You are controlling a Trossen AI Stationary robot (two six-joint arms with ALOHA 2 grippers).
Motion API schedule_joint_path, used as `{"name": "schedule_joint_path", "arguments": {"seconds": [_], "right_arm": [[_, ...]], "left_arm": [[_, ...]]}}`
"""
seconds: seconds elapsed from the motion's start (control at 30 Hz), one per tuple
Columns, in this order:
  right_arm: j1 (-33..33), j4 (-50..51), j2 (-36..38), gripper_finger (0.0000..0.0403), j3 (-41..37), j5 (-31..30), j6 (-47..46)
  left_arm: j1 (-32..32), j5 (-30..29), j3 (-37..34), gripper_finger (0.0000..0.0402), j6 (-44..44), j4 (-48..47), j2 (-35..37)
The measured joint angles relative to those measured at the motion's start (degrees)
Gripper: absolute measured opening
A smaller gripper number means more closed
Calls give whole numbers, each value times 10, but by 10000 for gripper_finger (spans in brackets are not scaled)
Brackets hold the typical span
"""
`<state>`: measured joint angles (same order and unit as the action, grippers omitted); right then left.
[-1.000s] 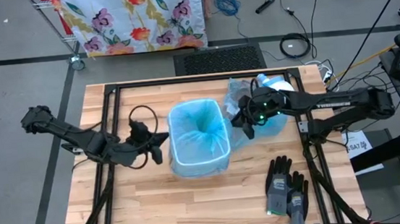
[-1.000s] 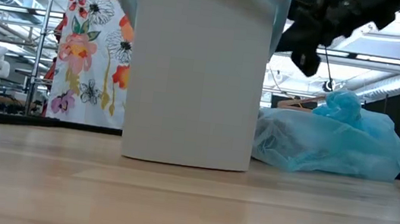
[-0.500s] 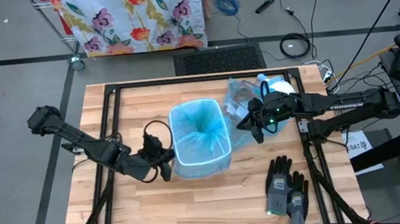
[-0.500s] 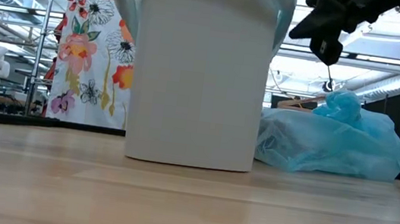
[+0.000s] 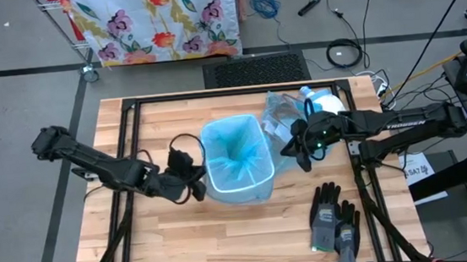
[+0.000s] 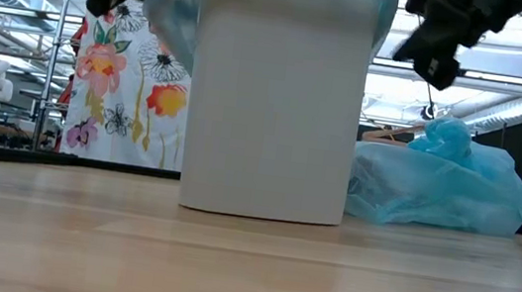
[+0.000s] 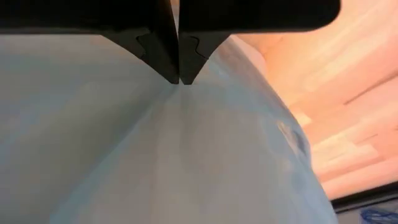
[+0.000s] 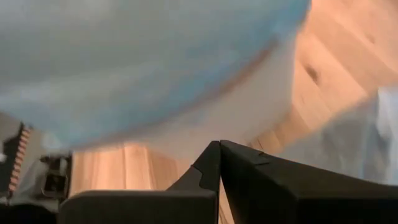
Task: Place trash/remove bag and relplace
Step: Insert the new blue trash bag into the white trash bin, then return to Home Position
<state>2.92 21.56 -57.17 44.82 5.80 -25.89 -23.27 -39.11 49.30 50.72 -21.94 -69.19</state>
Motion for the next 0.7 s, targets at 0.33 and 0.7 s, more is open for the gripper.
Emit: {"name": "schedule_joint_path", "arguments": {"seconds": [0.33, 0.7], "right_arm": [[0, 63, 22, 0, 0, 0, -3], [0, 60, 23, 0, 0, -1, 10]], "left_arm": [[-2, 69, 0, 17, -5, -1, 63], [-1, 209, 0, 27, -87, -13, 73]]}}
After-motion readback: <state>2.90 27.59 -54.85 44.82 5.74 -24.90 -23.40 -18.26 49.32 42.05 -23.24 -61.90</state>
